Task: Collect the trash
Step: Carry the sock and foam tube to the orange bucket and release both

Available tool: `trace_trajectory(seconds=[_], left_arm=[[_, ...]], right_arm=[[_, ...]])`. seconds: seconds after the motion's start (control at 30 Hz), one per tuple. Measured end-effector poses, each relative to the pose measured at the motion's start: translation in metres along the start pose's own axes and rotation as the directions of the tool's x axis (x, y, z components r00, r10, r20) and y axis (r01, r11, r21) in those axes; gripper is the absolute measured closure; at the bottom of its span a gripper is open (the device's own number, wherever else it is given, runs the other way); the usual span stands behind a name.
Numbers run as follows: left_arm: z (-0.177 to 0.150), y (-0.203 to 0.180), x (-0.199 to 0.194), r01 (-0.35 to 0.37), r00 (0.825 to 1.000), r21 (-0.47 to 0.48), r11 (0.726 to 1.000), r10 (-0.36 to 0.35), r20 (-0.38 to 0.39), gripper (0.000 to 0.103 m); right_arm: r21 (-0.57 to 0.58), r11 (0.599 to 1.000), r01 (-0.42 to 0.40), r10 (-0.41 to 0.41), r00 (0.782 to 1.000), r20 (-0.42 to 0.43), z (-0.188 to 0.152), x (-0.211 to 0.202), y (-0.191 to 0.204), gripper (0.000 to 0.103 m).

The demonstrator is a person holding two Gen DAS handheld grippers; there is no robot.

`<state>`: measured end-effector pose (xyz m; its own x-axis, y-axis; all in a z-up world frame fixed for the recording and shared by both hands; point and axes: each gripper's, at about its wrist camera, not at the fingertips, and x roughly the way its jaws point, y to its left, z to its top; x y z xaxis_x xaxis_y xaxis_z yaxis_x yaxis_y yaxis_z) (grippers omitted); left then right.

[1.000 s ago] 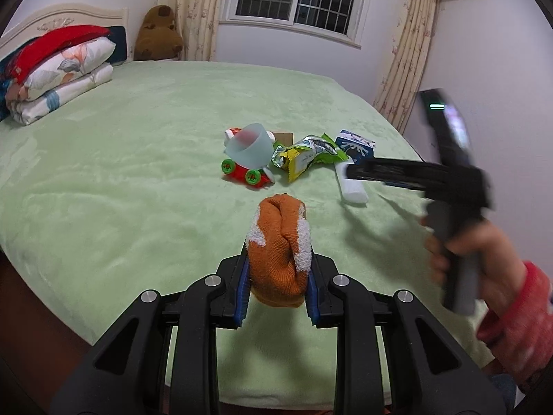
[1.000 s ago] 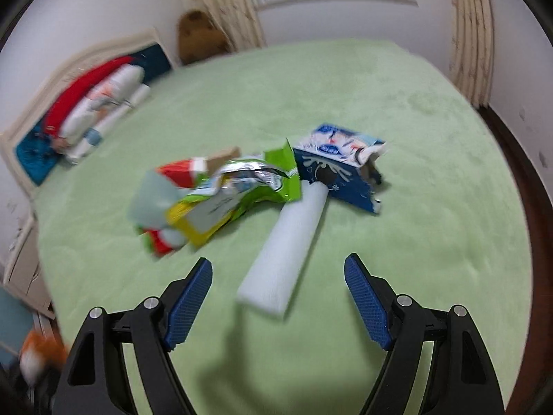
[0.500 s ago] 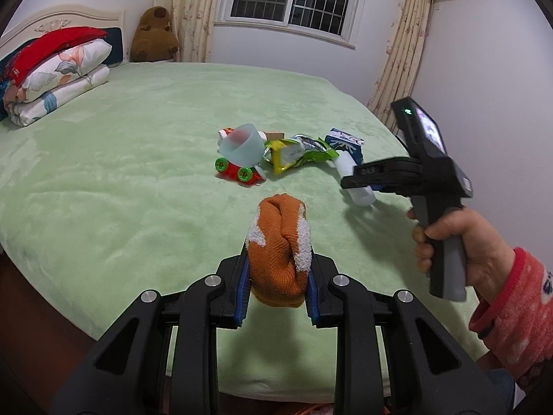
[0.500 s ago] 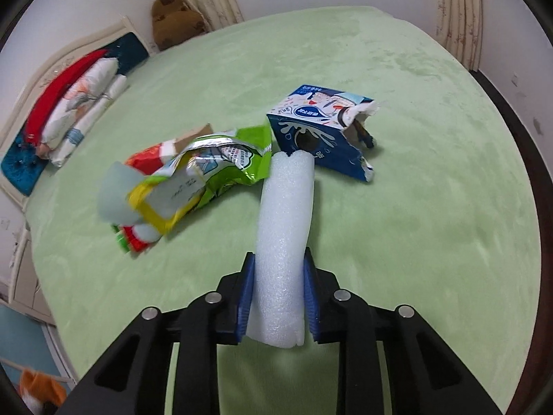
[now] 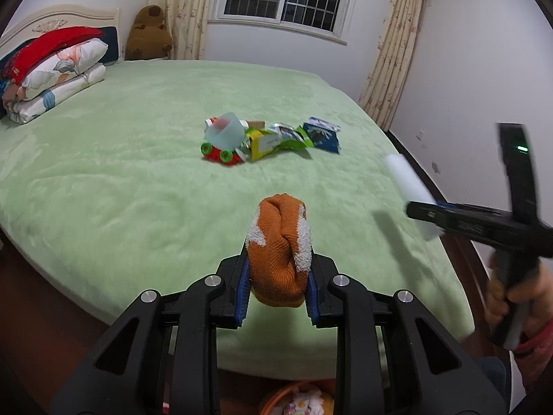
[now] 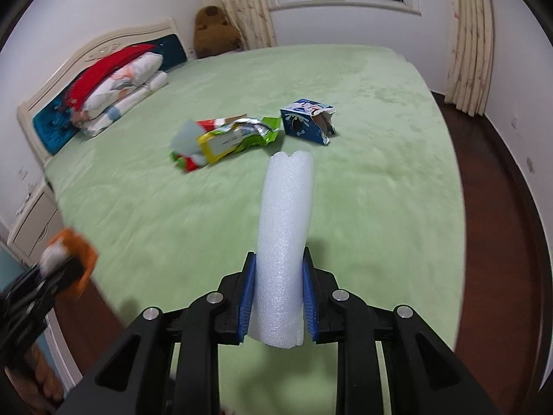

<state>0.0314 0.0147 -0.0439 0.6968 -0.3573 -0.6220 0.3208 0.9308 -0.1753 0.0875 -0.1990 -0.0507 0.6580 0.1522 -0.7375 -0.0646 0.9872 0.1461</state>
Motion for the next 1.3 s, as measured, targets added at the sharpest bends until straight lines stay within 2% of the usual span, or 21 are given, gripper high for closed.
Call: trace_trajectory(seconds=[0.2, 0.43, 0.67, 0.77, 0.97, 1.03, 1.2, 1.3], left_arm=[[-0.03, -0.022, -0.02, 0.031, 0.999, 0.01, 0.999, -0.03, -0.031, 0.078], [-0.071, -0.042, -0.045, 0.064, 0.996, 0.028, 0.998, -0.062, -0.069, 0.078], [-0.12, -0.048, -0.049, 0.079, 0.983, 0.02, 0.997, -0.075, -0.165, 0.078], [-0.144, -0.048, -0.039, 0.078, 0.971, 0.008, 0.997, -0.075, -0.229, 0.078], [-0.192, -0.052, -0.011, 0.059, 0.932, 0.013, 0.998, -0.05, -0.359, 0.078], [-0.207, -0.053, 0.002, 0.042, 0.91, 0.015, 0.999, -0.032, -0.413, 0.078], [-0.24, -0.053, 0.035, 0.015, 0.85, 0.001, 1.0, -0.012, -0.527, 0.078], [-0.262, -0.053, 0.058, 0.001, 0.798, -0.016, 1.0, -0.01, -0.603, 0.078]], right_arm=[[-0.043, 0.998, -0.045, 0.047, 0.998, 0.045, -0.061, -0.066, 0.016, 0.078], [-0.088, 0.994, -0.059, 0.065, 0.996, 0.064, -0.123, -0.109, 0.033, 0.078], [-0.107, 0.99, -0.086, 0.086, 0.996, -0.009, -0.177, -0.117, 0.039, 0.078], [-0.096, 0.989, -0.114, 0.108, 0.992, -0.065, -0.198, -0.109, 0.041, 0.078], [-0.067, 0.987, -0.145, 0.129, 0.972, -0.199, -0.237, -0.076, 0.043, 0.078], [-0.063, 0.988, -0.14, 0.121, 0.964, -0.236, -0.248, -0.063, 0.043, 0.078], [0.003, 0.99, -0.144, 0.134, 0.917, -0.377, -0.281, -0.018, 0.034, 0.077], [0.047, 0.99, -0.134, 0.141, 0.884, -0.445, -0.298, 0.006, 0.029, 0.077]])
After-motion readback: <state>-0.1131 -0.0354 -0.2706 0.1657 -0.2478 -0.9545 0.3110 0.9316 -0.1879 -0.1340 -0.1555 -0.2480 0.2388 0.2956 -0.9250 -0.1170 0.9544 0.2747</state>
